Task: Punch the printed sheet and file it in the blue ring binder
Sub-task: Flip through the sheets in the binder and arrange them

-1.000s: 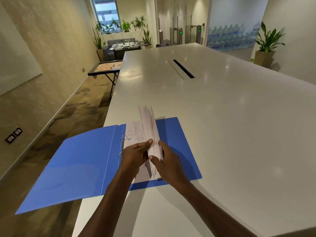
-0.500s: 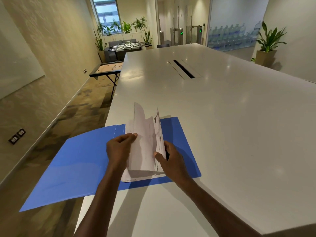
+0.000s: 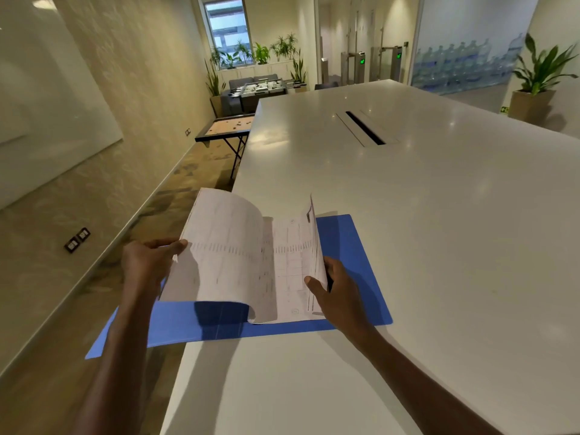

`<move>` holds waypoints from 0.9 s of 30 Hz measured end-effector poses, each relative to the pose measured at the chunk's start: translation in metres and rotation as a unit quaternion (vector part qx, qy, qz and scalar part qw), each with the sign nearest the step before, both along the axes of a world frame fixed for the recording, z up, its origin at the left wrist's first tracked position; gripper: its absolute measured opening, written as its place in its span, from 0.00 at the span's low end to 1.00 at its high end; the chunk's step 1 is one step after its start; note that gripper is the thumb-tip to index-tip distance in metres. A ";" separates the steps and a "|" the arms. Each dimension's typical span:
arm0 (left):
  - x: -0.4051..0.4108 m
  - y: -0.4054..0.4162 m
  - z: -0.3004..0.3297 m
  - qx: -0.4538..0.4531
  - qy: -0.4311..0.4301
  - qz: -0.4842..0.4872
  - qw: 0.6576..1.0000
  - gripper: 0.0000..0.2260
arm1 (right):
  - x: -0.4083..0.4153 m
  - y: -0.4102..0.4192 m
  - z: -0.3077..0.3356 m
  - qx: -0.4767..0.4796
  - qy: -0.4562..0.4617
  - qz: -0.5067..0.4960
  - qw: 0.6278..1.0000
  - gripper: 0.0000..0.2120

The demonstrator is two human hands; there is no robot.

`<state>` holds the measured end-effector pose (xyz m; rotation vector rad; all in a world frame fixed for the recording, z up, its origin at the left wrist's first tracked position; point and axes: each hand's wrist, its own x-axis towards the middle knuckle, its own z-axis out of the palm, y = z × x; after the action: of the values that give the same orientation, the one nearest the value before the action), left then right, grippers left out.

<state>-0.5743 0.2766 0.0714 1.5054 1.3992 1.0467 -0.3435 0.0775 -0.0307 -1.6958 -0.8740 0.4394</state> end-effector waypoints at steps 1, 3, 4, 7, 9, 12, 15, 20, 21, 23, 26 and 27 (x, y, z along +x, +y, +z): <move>-0.005 0.004 -0.004 0.007 0.013 0.010 1.000 0.12 | 0.000 0.000 0.000 0.002 0.000 0.000 1.000 0.20; -0.012 0.010 -0.012 0.009 0.039 0.038 0.998 0.11 | 0.000 0.000 0.000 0.003 -0.003 0.000 1.000 0.19; -0.014 0.012 -0.015 0.009 0.058 0.052 0.997 0.10 | 0.000 0.000 0.000 0.003 -0.004 0.000 1.000 0.19; -0.019 0.020 -0.028 -0.009 0.112 0.077 0.991 0.09 | 0.000 -0.001 -0.001 0.003 -0.004 0.001 1.000 0.19; -0.022 0.026 -0.036 -0.017 0.131 0.089 0.987 0.10 | 0.000 -0.001 -0.001 0.005 -0.003 0.001 1.000 0.19; -0.022 0.029 -0.047 -0.026 0.173 0.116 0.978 0.13 | -0.001 -0.001 -0.002 0.004 -0.006 0.001 1.000 0.19; -0.011 0.018 -0.052 0.008 0.226 0.107 0.968 0.22 | -0.001 -0.001 -0.003 0.001 -0.013 -0.001 1.000 0.19; 0.037 -0.024 -0.034 0.111 0.175 0.047 0.977 0.17 | -0.002 -0.001 -0.003 -0.003 -0.023 -0.004 1.000 0.19; 0.050 -0.034 -0.031 0.120 0.160 0.020 0.980 0.15 | -0.001 -0.001 -0.002 -0.002 -0.022 -0.005 1.000 0.19; 0.074 -0.052 -0.028 0.124 0.129 -0.049 0.983 0.12 | -0.001 0.000 -0.002 -0.005 -0.021 -0.006 1.000 0.20; 0.108 -0.078 -0.030 0.079 0.100 -0.165 0.978 0.12 | -0.002 -0.001 -0.001 -0.009 -0.020 -0.009 1.000 0.19; 0.118 -0.085 -0.033 0.051 0.095 -0.197 0.975 0.13 | -0.003 -0.001 -0.002 -0.012 -0.023 -0.011 1.000 0.19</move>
<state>-0.4567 0.1915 0.0380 1.9044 1.1169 0.7526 -0.3466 0.0769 -0.0323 -1.7411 -0.8850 0.3990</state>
